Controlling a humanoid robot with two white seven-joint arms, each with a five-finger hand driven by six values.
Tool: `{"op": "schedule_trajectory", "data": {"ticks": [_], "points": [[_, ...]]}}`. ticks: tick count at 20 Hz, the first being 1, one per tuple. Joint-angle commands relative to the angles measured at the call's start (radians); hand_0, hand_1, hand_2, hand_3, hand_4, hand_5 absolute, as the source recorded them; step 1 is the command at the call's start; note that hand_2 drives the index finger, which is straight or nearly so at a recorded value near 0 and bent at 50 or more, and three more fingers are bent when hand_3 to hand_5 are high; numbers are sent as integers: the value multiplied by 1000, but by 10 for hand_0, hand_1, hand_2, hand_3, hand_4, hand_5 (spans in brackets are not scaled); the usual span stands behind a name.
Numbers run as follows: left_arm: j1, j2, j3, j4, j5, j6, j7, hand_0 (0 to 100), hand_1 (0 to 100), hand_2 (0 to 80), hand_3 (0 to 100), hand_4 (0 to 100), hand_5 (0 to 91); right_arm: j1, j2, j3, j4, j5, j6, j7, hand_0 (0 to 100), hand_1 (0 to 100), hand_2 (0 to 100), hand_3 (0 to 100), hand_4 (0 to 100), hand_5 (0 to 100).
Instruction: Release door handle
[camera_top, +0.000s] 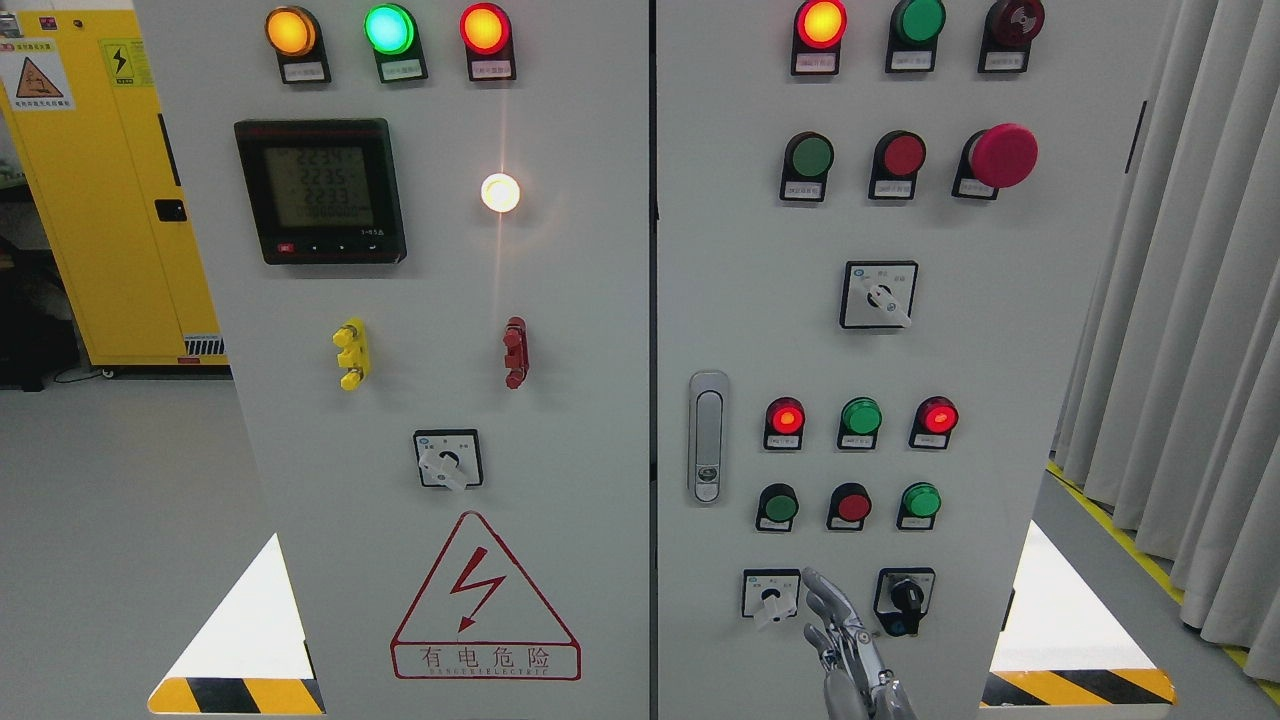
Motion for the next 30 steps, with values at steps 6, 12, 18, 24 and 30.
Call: {"op": "schedule_trajectory", "data": {"ticks": [6,12,18,24,30], "points": [[0,0,0,0,0,-1,0,120,556,0,0,0,0,1,-12,1,0,1,1,3,438,58,0,0,0,0],[0,0,0,0,0,-1,0,120,556,0,0,0,0,0,-12,-5,3,1,4,6,441,58,0,0,0,0],[0,0,0,0,0,-1,0,120,556,0,0,0,0,-3,-23,-8,12,0,7,8,444,57,0,0,0,0],[0,0,0,0,0,-1,0,120,556,0,0,0,0,-38,-23,-5,-3,29,70,5,423,96,0,116,135,12],[0,0,0,0,0,-1,0,120,556,0,0,0,0,-61,-17,-1,1,237,153,-6,353,291,0,519,588,512]]}}
